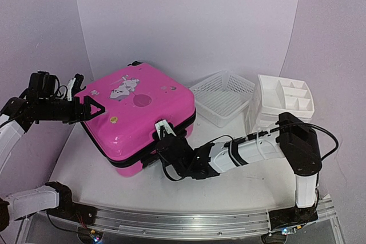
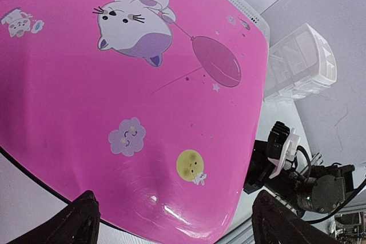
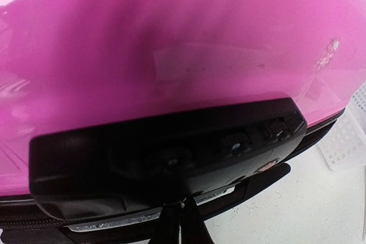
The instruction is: Open, take out, and arrange the luggage
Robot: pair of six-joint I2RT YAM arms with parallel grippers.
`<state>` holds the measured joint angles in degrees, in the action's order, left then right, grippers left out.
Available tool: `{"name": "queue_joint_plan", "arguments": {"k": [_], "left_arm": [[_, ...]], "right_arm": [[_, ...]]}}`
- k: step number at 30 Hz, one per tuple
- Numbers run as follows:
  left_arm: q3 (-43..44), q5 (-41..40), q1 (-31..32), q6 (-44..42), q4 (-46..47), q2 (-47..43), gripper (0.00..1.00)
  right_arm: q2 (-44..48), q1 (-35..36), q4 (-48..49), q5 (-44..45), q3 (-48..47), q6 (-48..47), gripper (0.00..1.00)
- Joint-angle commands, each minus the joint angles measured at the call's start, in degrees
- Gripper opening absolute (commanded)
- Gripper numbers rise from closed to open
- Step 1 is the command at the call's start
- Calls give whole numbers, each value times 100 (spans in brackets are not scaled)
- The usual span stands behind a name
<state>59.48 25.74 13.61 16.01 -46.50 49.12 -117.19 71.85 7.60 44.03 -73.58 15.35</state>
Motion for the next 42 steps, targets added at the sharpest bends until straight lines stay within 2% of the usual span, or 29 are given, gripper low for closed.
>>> {"name": "queue_joint_plan", "arguments": {"k": [1,5,10,16,21,27,30,34,37,42], "left_arm": [[67,-126,10,-107,-12,-111,93],[88,-305,5,-76,-107,-117,93],[49,-389,7,-1,-170,-122,93],[-179,-364,3,186,-209,-190,93],[-522,-59,9,332,-210,-220,93],[-807,370,7,434,-135,-121,90],[-1030,619,10,575,15,-90,88],[-1205,910,6,820,317,-97,86],[-1165,1024,19,888,432,-104,86],[-966,1515,57,835,615,65,87]], "right_arm": [[477,-267,643,-893,445,-476,0],[832,-641,1080,-2421,1062,-693,0],[867,-1125,1235,-4579,1245,-649,0],[677,-1134,1180,-5367,1033,-771,0],[460,-928,972,-5436,797,-669,0],[390,-52,870,-3649,598,-152,0],[287,350,723,-3227,384,-104,0],[206,659,511,-3084,131,-481,0],[322,553,495,-2805,248,-486,0],[529,-158,419,-3885,377,-121,0]]}}
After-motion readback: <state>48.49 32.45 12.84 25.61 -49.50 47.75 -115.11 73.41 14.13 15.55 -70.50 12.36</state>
